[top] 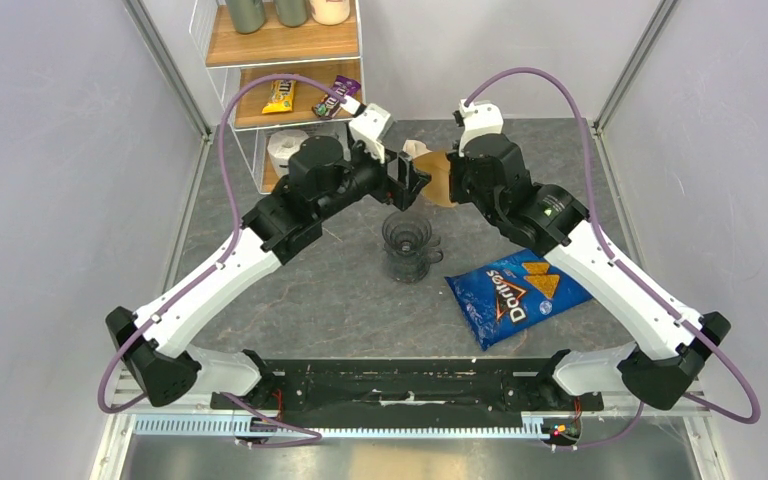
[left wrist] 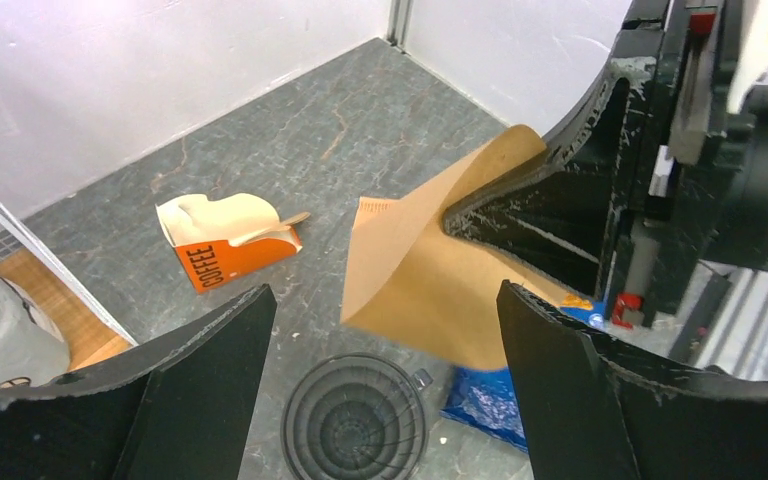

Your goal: Place the coffee filter in the dripper

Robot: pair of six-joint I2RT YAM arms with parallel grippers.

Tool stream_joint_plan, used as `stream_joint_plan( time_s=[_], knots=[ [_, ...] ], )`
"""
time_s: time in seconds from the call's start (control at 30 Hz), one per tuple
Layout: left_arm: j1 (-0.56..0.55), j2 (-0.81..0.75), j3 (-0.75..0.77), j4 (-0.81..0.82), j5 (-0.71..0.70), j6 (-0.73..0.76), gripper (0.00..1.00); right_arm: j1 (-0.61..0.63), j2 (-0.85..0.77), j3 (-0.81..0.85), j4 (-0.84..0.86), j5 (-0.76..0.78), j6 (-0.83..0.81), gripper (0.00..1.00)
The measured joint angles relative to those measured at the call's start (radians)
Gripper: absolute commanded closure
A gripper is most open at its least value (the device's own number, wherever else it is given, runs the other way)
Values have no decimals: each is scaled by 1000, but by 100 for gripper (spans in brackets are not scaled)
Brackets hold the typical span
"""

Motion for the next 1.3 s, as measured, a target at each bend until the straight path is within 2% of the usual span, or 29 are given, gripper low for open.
stream_joint_plan(
  time_s=[0.23, 0.4, 0.53, 0.63, 0.77, 1.1, 1.3],
  knots=[
    [-45, 46, 13, -3, -125, 70, 27, 24, 11, 0, 6, -7, 3, 100],
    [-66, 47, 13, 0, -186, 118, 30, 37, 20, 0, 9, -7, 2, 100],
    [-72, 56, 15, -3, -192, 132, 31, 42, 22, 0, 10, -7, 0, 100],
    [-72, 74, 23, -10, -192, 132, 39, 45, 22, 2, 11, -7, -2, 100],
    [-72, 90, 24, -30, -192, 132, 43, 46, 24, 10, 17, -7, -1, 100],
    [-78, 94, 24, -30, -187, 131, 78, 47, 38, 21, 23, -8, 20, 100],
    [-90, 94, 24, -31, -180, 125, 84, 47, 39, 21, 25, -15, 23, 100]
  ],
)
